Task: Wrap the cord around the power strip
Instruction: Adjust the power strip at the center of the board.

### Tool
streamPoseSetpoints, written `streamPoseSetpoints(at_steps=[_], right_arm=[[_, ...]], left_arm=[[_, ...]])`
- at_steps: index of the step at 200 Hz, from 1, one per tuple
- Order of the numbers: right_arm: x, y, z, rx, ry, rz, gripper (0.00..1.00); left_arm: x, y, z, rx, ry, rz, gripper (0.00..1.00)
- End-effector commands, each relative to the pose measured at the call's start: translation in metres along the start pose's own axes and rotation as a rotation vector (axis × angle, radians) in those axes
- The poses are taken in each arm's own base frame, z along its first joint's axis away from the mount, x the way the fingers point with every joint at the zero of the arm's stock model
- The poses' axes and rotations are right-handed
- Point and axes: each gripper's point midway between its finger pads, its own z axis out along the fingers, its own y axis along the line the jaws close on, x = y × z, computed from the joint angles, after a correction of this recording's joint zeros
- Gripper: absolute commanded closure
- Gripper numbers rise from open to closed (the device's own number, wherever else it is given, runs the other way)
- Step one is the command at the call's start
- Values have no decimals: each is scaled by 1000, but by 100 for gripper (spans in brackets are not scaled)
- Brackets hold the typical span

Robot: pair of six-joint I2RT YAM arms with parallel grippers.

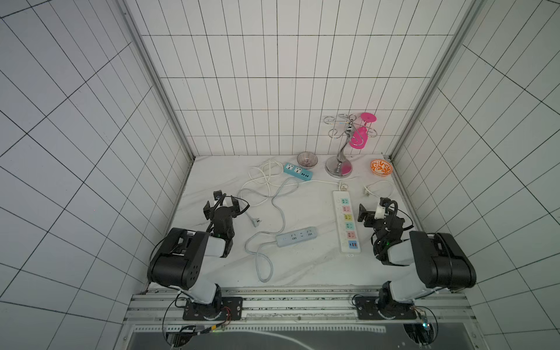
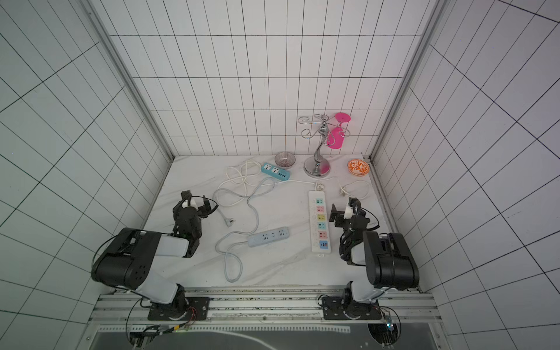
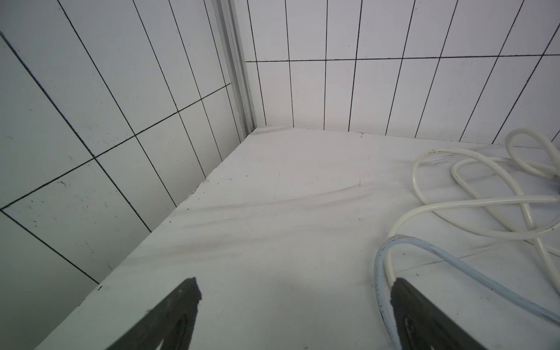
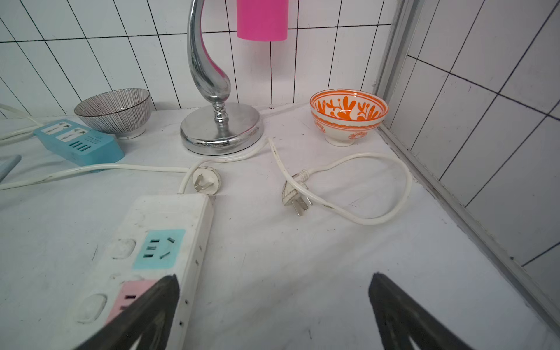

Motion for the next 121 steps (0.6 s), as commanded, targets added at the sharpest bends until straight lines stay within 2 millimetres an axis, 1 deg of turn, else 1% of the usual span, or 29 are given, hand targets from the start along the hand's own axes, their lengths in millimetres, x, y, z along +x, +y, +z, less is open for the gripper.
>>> streamPoseSetpoints(at_steps=[1, 121], right_arm=[[-31, 3, 7, -5, -95, -28, 1], [-30, 3, 10, -14, -88, -19, 1]], left_arm=[[-13, -1, 2, -2, -36, -25, 2], [-13, -1, 2, -1, -37, -26, 3]])
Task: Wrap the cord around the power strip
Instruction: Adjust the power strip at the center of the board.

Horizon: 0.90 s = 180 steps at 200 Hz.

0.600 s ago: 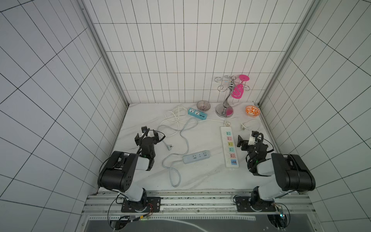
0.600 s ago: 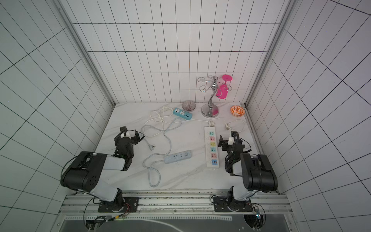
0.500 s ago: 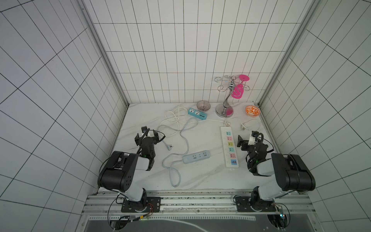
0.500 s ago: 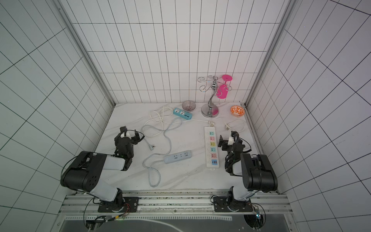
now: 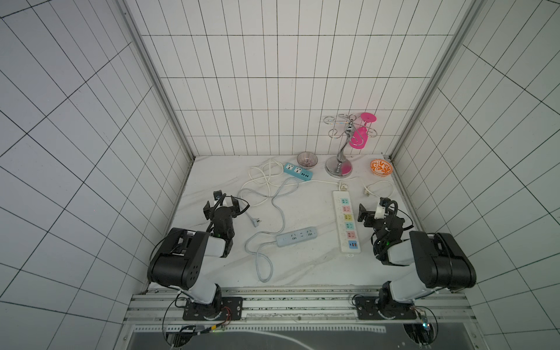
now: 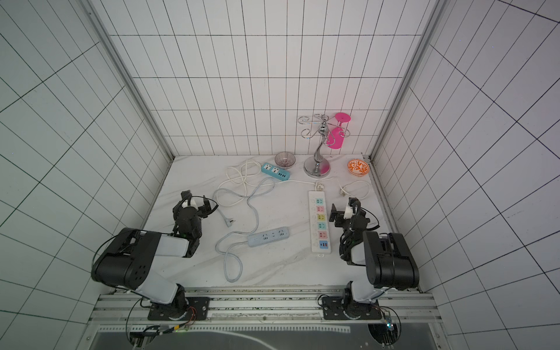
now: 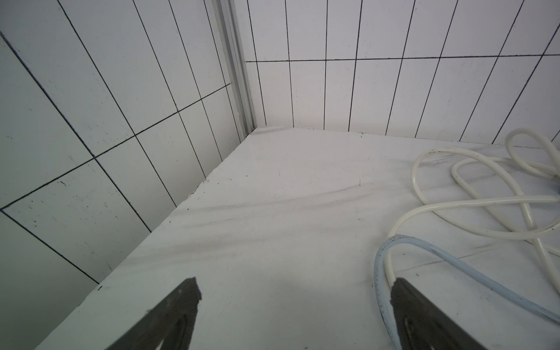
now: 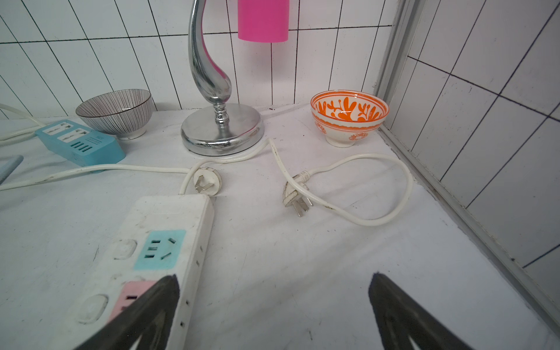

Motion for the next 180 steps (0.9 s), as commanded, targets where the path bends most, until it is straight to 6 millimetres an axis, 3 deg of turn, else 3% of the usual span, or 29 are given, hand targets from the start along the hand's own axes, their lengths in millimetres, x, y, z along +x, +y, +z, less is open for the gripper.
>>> streamPoseSetpoints(at_steps=[1, 180], right_arm=[[-29, 3, 10, -12, -84, -18, 1], [-29, 2, 10, -12, -83, -14, 1]], left_arm=[[-13, -1, 2, -1, -37, -25, 2], [-14, 0, 1, 5, -39, -31, 2]])
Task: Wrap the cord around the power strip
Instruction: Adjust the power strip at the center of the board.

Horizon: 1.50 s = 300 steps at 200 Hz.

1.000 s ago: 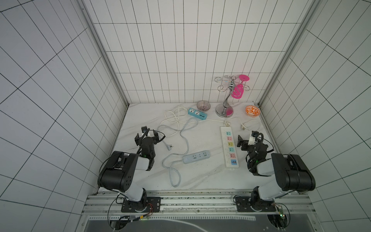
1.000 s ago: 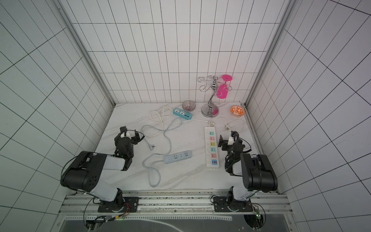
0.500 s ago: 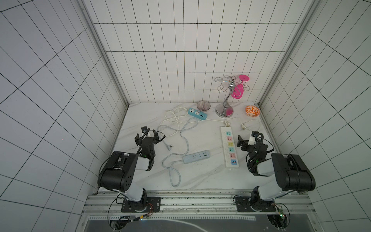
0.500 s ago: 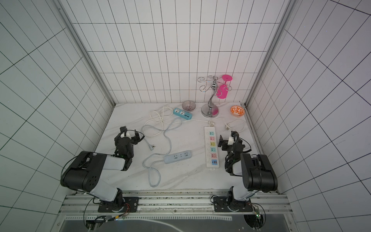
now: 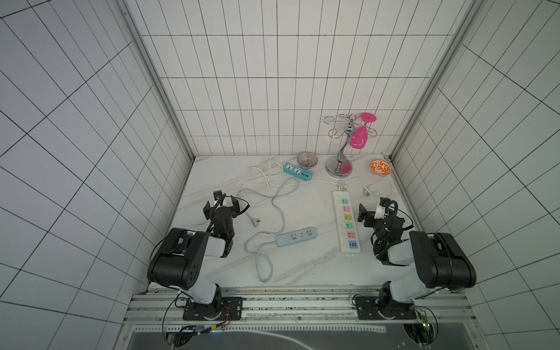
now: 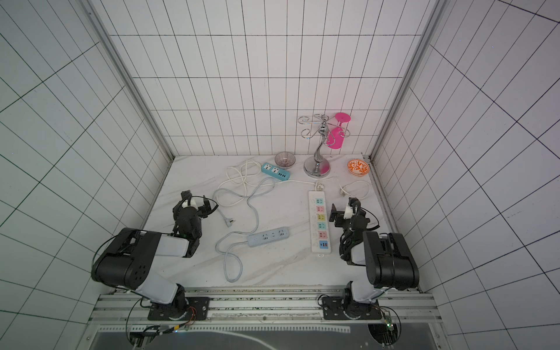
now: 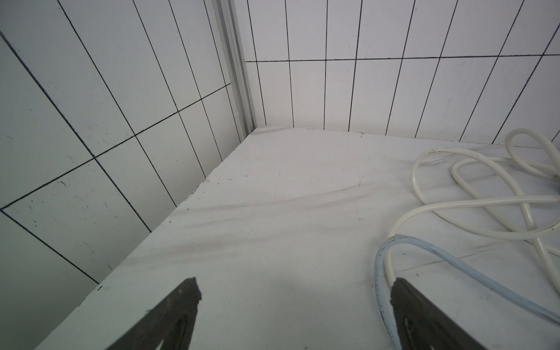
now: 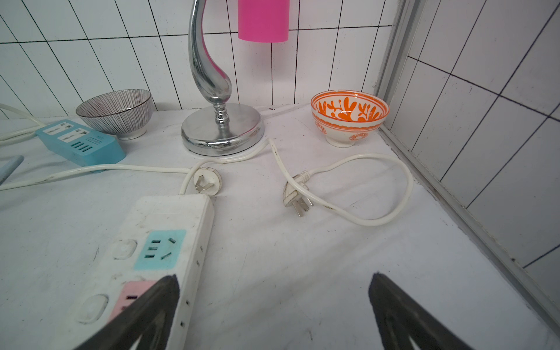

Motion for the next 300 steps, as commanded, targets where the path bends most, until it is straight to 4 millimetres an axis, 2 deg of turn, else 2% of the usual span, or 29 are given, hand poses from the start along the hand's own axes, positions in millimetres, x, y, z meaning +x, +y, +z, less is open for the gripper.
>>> streamPoseSetpoints(at_steps=[1, 26, 58, 80, 94, 116, 141, 159, 183, 201, 223, 243, 260, 277, 300], right_arm=[[-29, 2, 10, -12, -83, -15, 1], [-33, 8, 10, -46, -80, -36, 1], [-45, 15, 13, -90, -54, -54, 1], [-57, 23, 11, -118, -57, -78, 1], [-75, 30, 6, -142, -92, -95, 1], [-108, 51, -1, -239, -163, -126, 1], [-118, 89, 4, -444, -91, -140, 4], [-107, 124, 3, -592, -1, -152, 6], [-87, 182, -11, -797, 108, -198, 9], [-64, 220, -24, -905, 202, -251, 9], [-27, 255, -41, -999, 337, -348, 9], [6, 271, -53, -1046, 446, -451, 9], [23, 276, -62, -1060, 494, -533, 9], [28, 277, -71, -1054, 483, -617, 8], [20, 271, -73, -999, 437, -695, 4]], left_arm=[[-14, 0, 1, 6, -39, -31, 2], [-19, 0, 0, 13, -45, -28, 2], [-41, -10, -9, 39, -71, 11, 2], [-53, -13, -18, 53, -75, 28, 3], [-67, -18, -24, 75, -120, 66, 2], [-92, -22, -35, 73, -197, 128, 2], [-108, -18, -45, 78, -239, 116, 2], [-112, -16, -53, 82, -254, 110, 2], [-116, -16, -61, 101, -275, 99, 2], [-118, -18, -63, 117, -275, 103, 2], [-124, -23, -67, 152, -284, 96, 2], [-129, -29, -73, 189, -297, 95, 2], [-131, -31, -76, 207, -304, 94, 2], [-128, -32, -77, 219, -301, 88, 2], [-127, -33, -78, 230, -299, 78, 2]])
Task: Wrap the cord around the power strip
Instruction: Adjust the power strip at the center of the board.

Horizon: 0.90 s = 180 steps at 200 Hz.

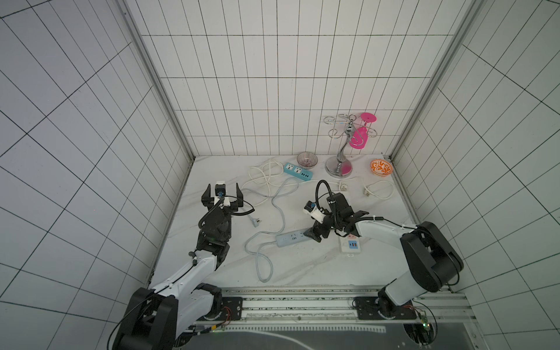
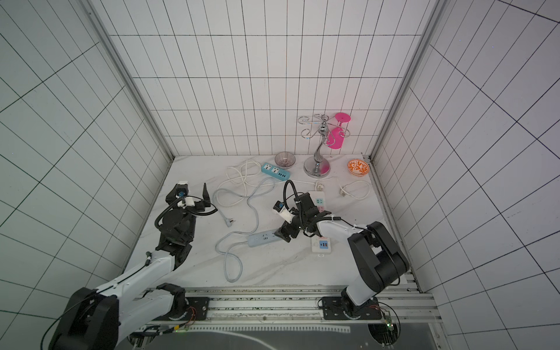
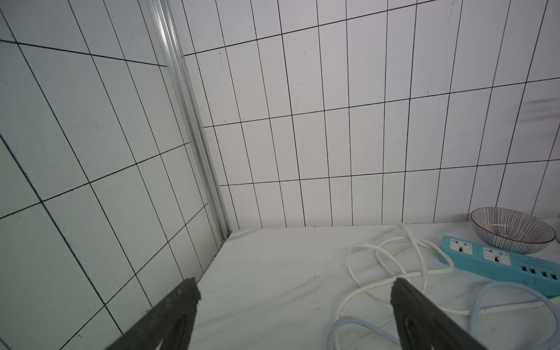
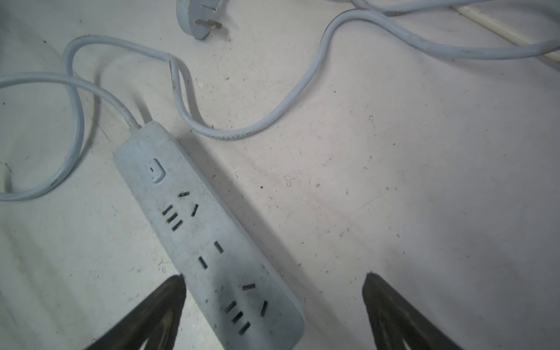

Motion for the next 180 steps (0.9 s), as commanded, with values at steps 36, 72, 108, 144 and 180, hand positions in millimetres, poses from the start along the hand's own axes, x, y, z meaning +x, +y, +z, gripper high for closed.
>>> streamPoseSetpoints(at_steps=[36, 72, 108, 144, 180], right_arm=[[-22, -16, -23, 158, 19, -207, 3], [-12, -7, -15, 134, 50, -239, 3], [-9, 4, -15, 100, 66, -266, 2], [-1, 12, -12, 58, 97, -270, 2], [6, 17, -6, 33, 124, -288, 2]], left_arm=[[3, -8, -4, 49, 6, -13, 2], [3, -8, -4, 51, 7, -13, 2], [8, -9, -3, 52, 26, -15, 2], [8, -9, -2, 51, 29, -23, 2], [12, -10, -3, 55, 42, -43, 2]])
